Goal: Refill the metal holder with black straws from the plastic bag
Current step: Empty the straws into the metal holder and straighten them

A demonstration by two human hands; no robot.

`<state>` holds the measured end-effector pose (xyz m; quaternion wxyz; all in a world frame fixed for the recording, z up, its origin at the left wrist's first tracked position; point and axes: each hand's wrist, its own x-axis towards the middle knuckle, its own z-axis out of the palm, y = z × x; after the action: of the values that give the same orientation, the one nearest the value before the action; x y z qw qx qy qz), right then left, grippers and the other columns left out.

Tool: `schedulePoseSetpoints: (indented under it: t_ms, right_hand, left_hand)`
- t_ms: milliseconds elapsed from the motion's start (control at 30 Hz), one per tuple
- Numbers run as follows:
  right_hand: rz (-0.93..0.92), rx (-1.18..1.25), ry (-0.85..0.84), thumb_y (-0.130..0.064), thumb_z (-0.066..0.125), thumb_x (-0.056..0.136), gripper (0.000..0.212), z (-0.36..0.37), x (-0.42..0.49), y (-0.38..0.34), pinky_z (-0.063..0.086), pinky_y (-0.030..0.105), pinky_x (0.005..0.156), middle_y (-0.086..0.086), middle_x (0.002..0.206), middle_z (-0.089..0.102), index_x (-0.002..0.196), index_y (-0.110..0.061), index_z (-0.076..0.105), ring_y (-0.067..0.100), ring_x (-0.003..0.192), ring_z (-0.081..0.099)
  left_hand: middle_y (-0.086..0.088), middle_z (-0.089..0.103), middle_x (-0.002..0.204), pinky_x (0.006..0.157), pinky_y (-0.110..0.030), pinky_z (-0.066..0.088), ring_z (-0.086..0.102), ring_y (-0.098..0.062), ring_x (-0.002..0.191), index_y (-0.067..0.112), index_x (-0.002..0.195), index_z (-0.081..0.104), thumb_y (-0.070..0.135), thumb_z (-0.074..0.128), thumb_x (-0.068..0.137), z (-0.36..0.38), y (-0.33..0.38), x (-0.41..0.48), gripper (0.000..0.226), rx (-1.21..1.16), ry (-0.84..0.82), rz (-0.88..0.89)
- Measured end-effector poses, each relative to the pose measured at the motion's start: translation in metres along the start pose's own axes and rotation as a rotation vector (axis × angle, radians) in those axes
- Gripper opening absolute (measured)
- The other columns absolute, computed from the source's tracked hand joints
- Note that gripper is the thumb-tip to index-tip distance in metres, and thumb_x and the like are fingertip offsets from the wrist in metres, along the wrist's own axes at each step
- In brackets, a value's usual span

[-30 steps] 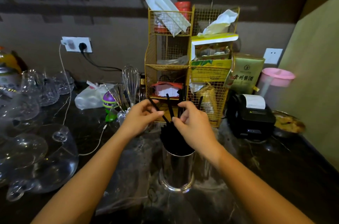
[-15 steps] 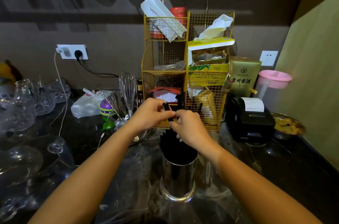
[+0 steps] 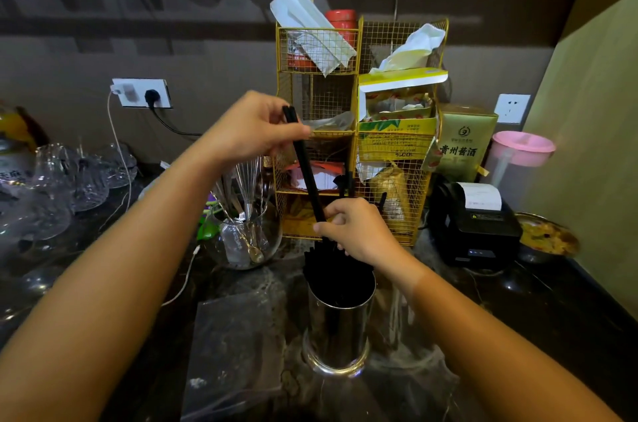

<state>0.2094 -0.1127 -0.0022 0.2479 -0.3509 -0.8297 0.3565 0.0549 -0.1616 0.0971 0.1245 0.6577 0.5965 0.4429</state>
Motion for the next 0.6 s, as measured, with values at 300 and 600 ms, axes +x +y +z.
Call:
schedulePoseSetpoints:
  t_ms: [300,600]
  right_hand:
    - [-0.170,0.084,0.051,-0.020,0.062,0.082,0.005,-0.029,-0.002,-0.019,0.041,0.015,0.062,-0.009,0.070,0.057,0.080,-0.018,0.066,0.008,0.066,0.053]
    - [-0.115,0.467,0.107,-0.002,0.064,0.077,0.014,-0.079,0.003,-0.024,0.052,0.013,0.047,-0.001,0.053,0.067,0.090,-0.005,0.067,0.004,0.043,0.059]
  left_hand:
    - [0.007,0.052,0.034,0.035,-0.009,0.031,0.040,-0.001,0.032,0.018,0.060,0.053,0.010,0.054,0.084,-0.035,-0.011,0.004,0.025,-0.340,0.205,-0.033]
    - [0.004,0.060,0.043,0.043,-0.013,0.045,0.051,-0.003,0.041,0.017,0.062,0.058,0.024,0.063,0.069,-0.009,-0.049,-0.038,0.011,-0.651,0.251,-0.128]
